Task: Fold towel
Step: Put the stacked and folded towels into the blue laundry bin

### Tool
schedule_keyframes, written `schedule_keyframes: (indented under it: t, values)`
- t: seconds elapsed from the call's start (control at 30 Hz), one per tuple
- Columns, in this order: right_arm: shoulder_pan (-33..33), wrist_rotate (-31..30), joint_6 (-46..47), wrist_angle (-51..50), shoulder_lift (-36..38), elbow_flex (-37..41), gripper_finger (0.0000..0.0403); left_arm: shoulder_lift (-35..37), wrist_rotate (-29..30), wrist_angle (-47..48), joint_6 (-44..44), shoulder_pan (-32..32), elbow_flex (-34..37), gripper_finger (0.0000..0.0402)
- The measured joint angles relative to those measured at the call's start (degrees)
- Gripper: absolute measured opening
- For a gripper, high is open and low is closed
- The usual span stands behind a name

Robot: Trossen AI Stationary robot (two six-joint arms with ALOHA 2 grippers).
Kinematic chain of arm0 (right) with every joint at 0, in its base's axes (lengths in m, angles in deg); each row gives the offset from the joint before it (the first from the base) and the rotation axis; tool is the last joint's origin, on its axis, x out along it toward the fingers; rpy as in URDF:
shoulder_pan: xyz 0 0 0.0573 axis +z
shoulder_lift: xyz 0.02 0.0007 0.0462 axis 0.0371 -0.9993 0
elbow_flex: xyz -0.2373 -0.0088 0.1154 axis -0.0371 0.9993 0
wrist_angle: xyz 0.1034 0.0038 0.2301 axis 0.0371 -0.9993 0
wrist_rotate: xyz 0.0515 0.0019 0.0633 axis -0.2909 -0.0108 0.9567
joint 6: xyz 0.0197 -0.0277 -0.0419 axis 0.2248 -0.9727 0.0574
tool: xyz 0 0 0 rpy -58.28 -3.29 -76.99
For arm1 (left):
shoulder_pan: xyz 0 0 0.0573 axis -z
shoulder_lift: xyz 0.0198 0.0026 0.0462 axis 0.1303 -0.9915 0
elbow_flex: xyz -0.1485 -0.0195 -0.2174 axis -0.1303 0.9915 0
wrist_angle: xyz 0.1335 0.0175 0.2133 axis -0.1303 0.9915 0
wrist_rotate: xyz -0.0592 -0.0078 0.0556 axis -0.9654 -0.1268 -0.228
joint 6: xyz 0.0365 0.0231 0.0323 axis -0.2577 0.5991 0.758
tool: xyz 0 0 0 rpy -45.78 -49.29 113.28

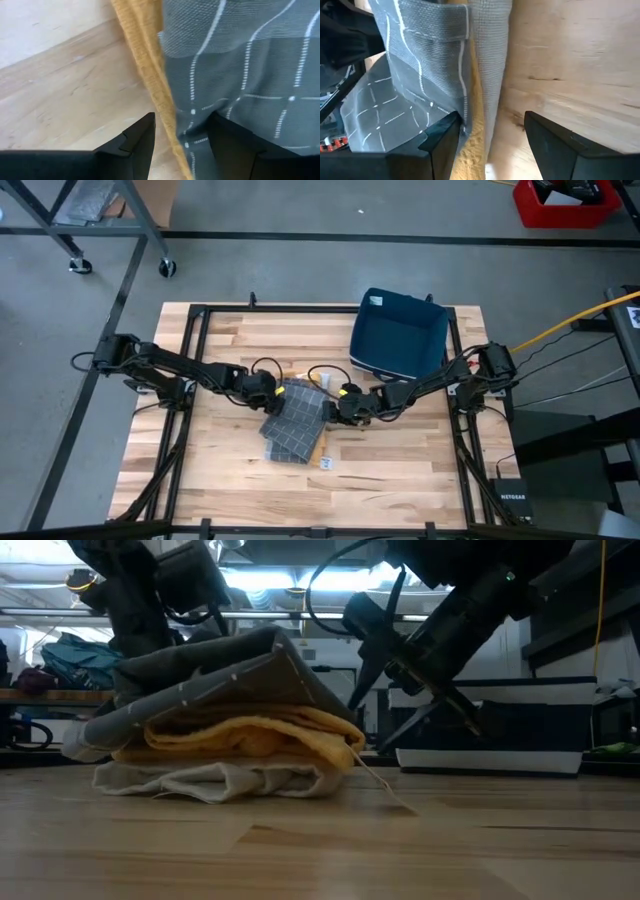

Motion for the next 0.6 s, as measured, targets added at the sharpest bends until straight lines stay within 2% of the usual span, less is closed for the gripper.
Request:
schedule_keyframes:
  t: [0.17,0.4,0.6]
  values:
    - [-0.1,-0.5,1.0,3.6,-1.1,0.0,0.0227,0.0,0.0,0.5,1.2,0.0,0.0,0.0169]
    - [-0.5,2.2,3.7,12.9,-7.4,0.0,0.0227,-0.2,0.0,0.7,1.6,0.0,0.0,0.0169]
    - [-0.9,3.3,3.9,10.9,-8.0,-0.2,0.0227,-0.7,0.0,-1.4,1.0,0.0,0.9,0.0169]
